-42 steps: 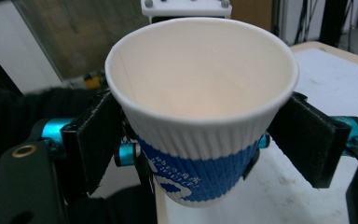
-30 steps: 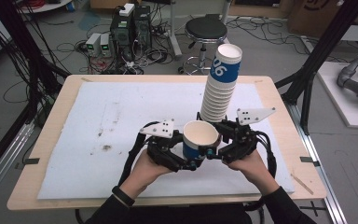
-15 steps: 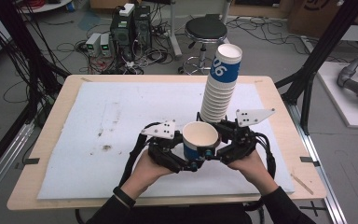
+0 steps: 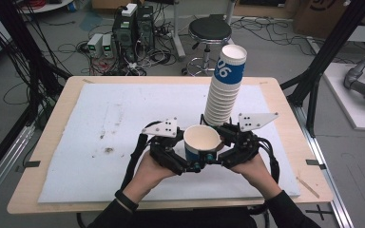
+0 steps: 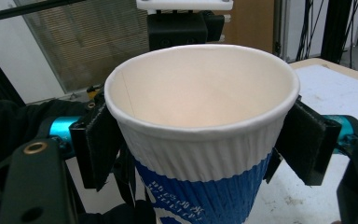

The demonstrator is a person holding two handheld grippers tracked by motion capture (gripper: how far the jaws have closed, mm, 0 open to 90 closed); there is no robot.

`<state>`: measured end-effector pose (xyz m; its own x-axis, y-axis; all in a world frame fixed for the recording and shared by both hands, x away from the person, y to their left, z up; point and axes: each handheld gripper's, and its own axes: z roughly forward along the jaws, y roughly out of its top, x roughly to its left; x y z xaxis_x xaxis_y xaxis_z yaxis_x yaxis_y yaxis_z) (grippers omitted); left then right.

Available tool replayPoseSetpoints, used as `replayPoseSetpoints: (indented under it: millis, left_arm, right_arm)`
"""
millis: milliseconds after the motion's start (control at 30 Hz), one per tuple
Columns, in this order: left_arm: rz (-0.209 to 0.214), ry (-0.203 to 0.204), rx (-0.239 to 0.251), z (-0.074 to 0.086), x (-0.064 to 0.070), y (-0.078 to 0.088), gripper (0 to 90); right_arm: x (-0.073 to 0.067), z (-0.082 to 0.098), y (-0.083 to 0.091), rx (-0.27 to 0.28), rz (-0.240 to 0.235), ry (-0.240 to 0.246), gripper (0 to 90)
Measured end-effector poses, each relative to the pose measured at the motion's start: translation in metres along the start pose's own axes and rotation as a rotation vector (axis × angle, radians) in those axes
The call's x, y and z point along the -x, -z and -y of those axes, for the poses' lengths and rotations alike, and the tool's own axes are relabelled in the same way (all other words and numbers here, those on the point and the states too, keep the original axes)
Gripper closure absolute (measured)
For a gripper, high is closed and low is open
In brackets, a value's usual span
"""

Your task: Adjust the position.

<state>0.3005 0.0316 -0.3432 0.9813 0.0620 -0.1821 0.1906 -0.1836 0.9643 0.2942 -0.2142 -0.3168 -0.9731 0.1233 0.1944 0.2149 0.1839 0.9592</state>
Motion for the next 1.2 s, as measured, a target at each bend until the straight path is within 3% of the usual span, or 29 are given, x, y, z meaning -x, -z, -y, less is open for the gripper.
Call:
replayPoseSetpoints:
  millis: [333, 500, 933, 1200]
  left_arm:
    - [-0.001, 0.004, 0.018, 0.0, -0.001, 0.002, 17.7]
    - [0.013, -0.006, 0.023, -0.001, -0.001, 0.003, 25.0]
    - [0.003, -0.012, 0.018, -0.002, -0.001, 0.006, 25.4]
    - [-0.019, -0.023, 0.029, -0.006, -0.001, 0.017, 25.4]
  right_arm:
    - [-0.001, 0.001, -0.001, 0.0, 0.008, -0.002, 22.2]
    - [0.0, 0.001, -0.001, 0.005, 0.013, 0.0, 22.7]
    - [0.0, 0.0, 0.002, 0.001, 0.011, 0.006, 17.6]
    - [0.001, -0.001, 0.014, 0.024, 0.047, 0.026, 17.6]
